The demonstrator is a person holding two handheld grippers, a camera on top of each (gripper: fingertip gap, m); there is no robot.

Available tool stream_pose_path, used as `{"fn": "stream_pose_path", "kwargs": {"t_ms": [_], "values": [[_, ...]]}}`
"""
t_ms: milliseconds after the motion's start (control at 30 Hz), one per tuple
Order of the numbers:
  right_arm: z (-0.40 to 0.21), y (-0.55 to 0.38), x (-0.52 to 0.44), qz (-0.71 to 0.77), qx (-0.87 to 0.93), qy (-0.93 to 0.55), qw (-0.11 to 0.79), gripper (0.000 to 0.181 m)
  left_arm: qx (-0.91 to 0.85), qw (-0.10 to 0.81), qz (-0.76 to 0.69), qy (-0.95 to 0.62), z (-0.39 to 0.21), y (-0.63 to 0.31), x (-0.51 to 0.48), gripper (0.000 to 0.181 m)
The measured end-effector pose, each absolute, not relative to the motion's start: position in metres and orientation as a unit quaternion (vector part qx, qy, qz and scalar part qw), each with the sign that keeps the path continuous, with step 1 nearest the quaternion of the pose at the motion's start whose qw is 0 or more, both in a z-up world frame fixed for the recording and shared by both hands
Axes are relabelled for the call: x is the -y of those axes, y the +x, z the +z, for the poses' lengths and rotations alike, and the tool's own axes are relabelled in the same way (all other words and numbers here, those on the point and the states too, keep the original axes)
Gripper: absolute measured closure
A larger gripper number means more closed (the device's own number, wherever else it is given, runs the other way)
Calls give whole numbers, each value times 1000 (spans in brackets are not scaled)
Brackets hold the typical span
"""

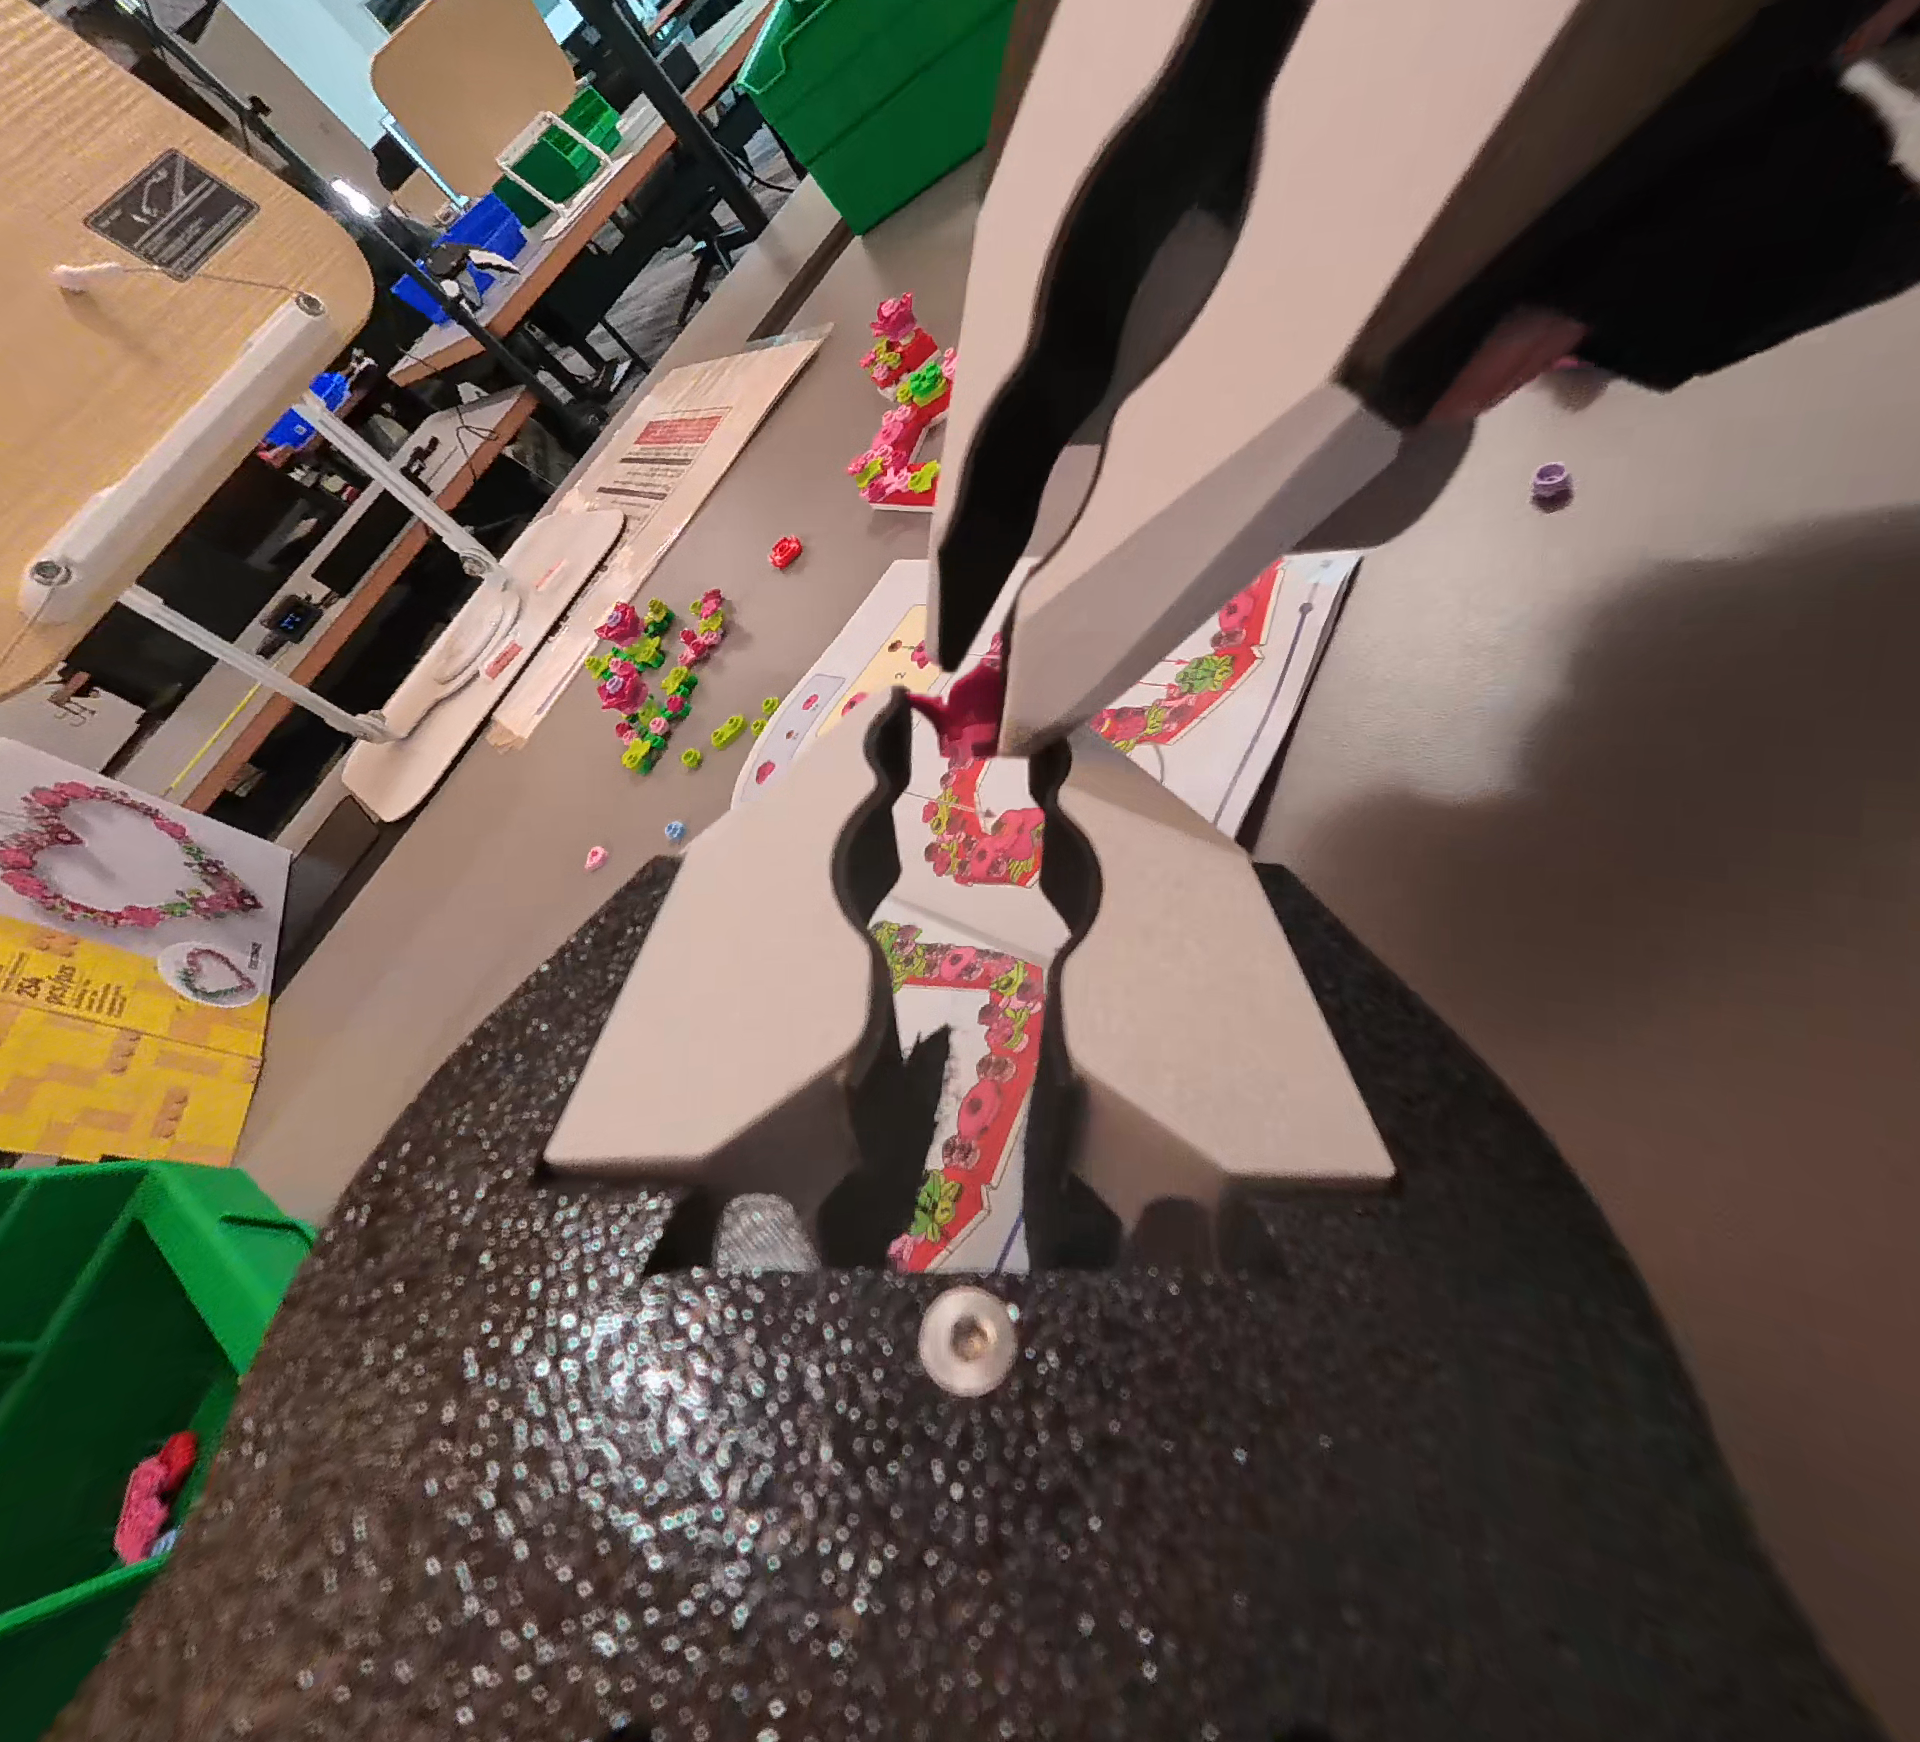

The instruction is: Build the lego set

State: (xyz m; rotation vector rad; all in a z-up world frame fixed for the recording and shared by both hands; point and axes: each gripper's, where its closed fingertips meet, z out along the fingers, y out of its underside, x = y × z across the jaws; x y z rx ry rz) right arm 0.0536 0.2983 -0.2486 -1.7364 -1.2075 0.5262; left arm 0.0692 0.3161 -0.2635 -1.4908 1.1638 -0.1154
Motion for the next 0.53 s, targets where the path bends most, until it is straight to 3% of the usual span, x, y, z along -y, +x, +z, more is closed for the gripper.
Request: {"fn": "stream_pose_path", "kwargs": {"t_ms": [200,533], "values": [[-244,57,-295,268,477,-704,453,176,-499,589,-94,-628,-256,74,-308,162],[-202,68,-273,702,220,-617,279,181,-455,627,-296,-559,-212,82,-280,161]]}}
